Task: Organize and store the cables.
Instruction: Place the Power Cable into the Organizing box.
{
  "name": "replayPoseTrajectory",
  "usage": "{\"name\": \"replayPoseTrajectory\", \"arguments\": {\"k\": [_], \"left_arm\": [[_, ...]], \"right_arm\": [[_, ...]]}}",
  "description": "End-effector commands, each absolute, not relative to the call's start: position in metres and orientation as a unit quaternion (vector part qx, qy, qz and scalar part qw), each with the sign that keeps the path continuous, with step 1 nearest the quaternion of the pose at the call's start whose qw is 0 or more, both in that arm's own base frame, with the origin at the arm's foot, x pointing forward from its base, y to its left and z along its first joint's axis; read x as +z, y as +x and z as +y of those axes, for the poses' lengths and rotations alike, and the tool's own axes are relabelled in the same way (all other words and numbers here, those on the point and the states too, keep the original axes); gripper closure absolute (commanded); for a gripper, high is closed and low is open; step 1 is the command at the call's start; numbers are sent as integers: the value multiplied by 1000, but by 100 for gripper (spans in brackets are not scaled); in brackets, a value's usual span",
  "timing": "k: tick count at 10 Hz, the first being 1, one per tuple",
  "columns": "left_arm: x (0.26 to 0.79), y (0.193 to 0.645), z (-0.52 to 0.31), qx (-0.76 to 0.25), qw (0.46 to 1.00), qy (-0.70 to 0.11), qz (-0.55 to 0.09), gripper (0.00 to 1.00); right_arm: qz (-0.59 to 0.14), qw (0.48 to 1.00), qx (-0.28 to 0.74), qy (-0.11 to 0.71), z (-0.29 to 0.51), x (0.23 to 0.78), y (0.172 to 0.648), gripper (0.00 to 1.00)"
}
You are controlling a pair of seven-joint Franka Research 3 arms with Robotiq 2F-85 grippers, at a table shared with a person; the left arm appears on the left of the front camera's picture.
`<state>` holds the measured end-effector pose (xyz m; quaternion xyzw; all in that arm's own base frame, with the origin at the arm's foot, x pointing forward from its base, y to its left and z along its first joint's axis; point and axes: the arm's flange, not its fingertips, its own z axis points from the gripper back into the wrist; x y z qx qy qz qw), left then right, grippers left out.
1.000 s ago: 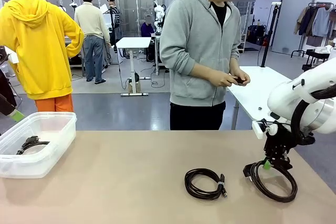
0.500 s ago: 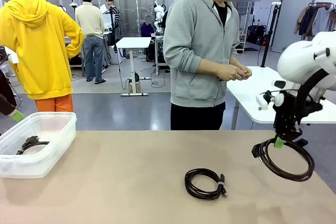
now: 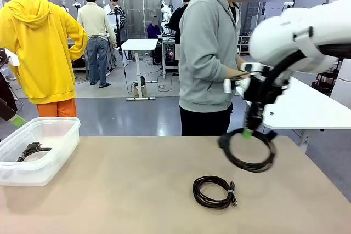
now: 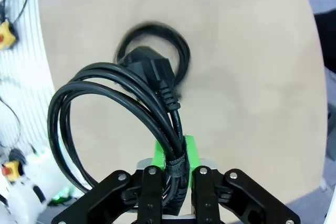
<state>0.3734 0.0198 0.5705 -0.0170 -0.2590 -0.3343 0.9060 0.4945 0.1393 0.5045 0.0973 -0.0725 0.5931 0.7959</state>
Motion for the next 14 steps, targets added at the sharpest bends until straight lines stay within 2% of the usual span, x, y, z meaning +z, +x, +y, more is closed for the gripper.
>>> {"name": "replayPoseTrajectory", "arguments": {"k": [1, 5, 7, 10, 14], "left_arm": [[572, 375, 19, -330, 907, -10, -261, 0], [572, 375, 19, -330, 907, -10, -261, 0], [572, 375, 19, -330, 907, -10, -261, 0], [572, 375, 19, -330, 907, -10, -261, 0], [572, 375, 19, -330, 907, -10, -261, 0]], "right_arm": [[-88, 799, 585, 104, 200, 505, 504, 100], [-99, 782, 606, 105, 317, 471, 498, 100], [-121, 765, 629, 70, 355, 435, 500, 100], [-111, 750, 647, 80, 375, 376, 503, 100], [-94, 748, 654, 56, 379, 340, 508, 100]]}}
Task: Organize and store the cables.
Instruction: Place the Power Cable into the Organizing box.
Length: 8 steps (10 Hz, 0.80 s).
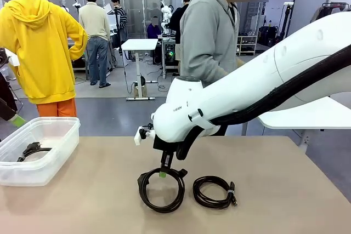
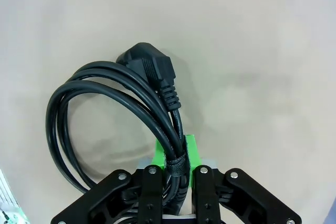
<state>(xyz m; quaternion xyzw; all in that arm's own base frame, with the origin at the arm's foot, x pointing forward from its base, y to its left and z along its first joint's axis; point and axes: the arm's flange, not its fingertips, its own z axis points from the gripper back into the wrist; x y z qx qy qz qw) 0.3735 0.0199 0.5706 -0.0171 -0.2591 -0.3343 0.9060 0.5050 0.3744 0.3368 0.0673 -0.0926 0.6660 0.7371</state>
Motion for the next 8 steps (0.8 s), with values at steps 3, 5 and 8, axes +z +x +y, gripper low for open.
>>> {"name": "replayPoseTrajectory", "arguments": {"k": [3, 5, 8], "left_arm": [[572, 375, 19, -330, 907, -10, -261, 0], [572, 375, 19, -330, 907, -10, -261, 0], [581, 392, -5, -379, 890, -8, -252, 0]], "right_arm": [[-98, 754, 648, 48, 375, 345, 514, 47], [-103, 760, 640, 56, 369, 358, 514, 13], [-72, 813, 574, 73, 326, 405, 518, 0]]}}
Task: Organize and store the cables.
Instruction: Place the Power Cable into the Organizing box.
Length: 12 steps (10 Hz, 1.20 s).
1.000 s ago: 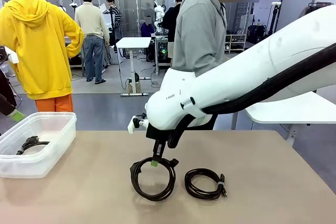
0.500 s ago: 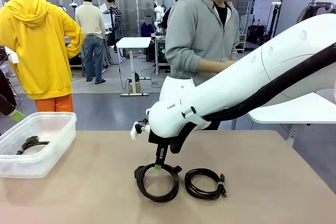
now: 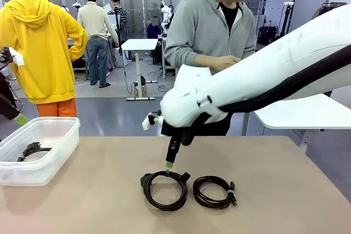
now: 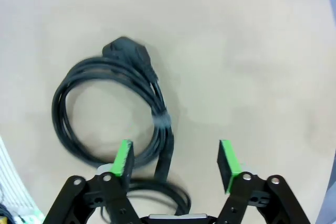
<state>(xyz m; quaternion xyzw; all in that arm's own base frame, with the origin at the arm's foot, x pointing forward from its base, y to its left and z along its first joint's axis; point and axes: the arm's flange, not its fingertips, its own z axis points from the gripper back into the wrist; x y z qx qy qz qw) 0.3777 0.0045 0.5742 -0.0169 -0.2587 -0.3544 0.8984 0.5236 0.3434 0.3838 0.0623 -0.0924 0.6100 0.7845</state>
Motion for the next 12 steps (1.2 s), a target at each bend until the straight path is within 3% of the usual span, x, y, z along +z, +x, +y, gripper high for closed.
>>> {"name": "replayPoseTrajectory", "arguments": {"k": [1, 2, 8, 12], "left_arm": [[586, 398, -13, -391, 887, -4, -245, 0], [591, 405, -23, -400, 884, -2, -241, 0], [582, 434, -150, -534, 831, 14, -155, 0], [563, 471, -241, -585, 801, 31, -124, 0]], "right_arm": [[-90, 824, 556, 54, 306, 422, 516, 4], [-94, 840, 532, 58, 283, 437, 511, 0], [-148, 894, 407, 112, 80, 473, 452, 0], [-214, 890, 365, 172, -76, 478, 390, 0]]}}
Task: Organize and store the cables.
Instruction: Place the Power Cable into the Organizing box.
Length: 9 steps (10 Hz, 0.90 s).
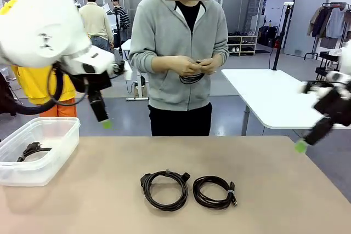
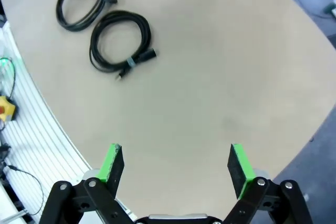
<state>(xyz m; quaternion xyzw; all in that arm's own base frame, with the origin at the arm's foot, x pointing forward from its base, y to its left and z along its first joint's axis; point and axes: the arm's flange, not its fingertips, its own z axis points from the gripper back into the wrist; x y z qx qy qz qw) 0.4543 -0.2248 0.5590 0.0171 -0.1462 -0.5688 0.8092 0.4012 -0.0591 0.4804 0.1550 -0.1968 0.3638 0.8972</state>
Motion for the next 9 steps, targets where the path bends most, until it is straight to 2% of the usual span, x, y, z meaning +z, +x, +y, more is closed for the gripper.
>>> {"name": "replayPoseTrajectory", "arguments": {"k": [1, 5, 6, 7, 9], "left_arm": [[556, 477, -264, -597, 794, 17, -111, 0], [521, 492, -331, -637, 769, 21, -58, 0], [520, 495, -335, -646, 761, 7, -58, 0], [515, 483, -324, -634, 769, 11, -87, 0], [515, 483, -324, -634, 769, 11, -87, 0]], "right_arm": [[-236, 888, 352, 180, -100, 475, 374, 0], [-271, 881, 344, 181, -133, 455, 321, 0], [-251, 889, 339, 176, -134, 467, 344, 0], [-251, 889, 339, 176, -134, 467, 344, 0], [-251, 889, 339, 176, -134, 467, 344, 0]]}}
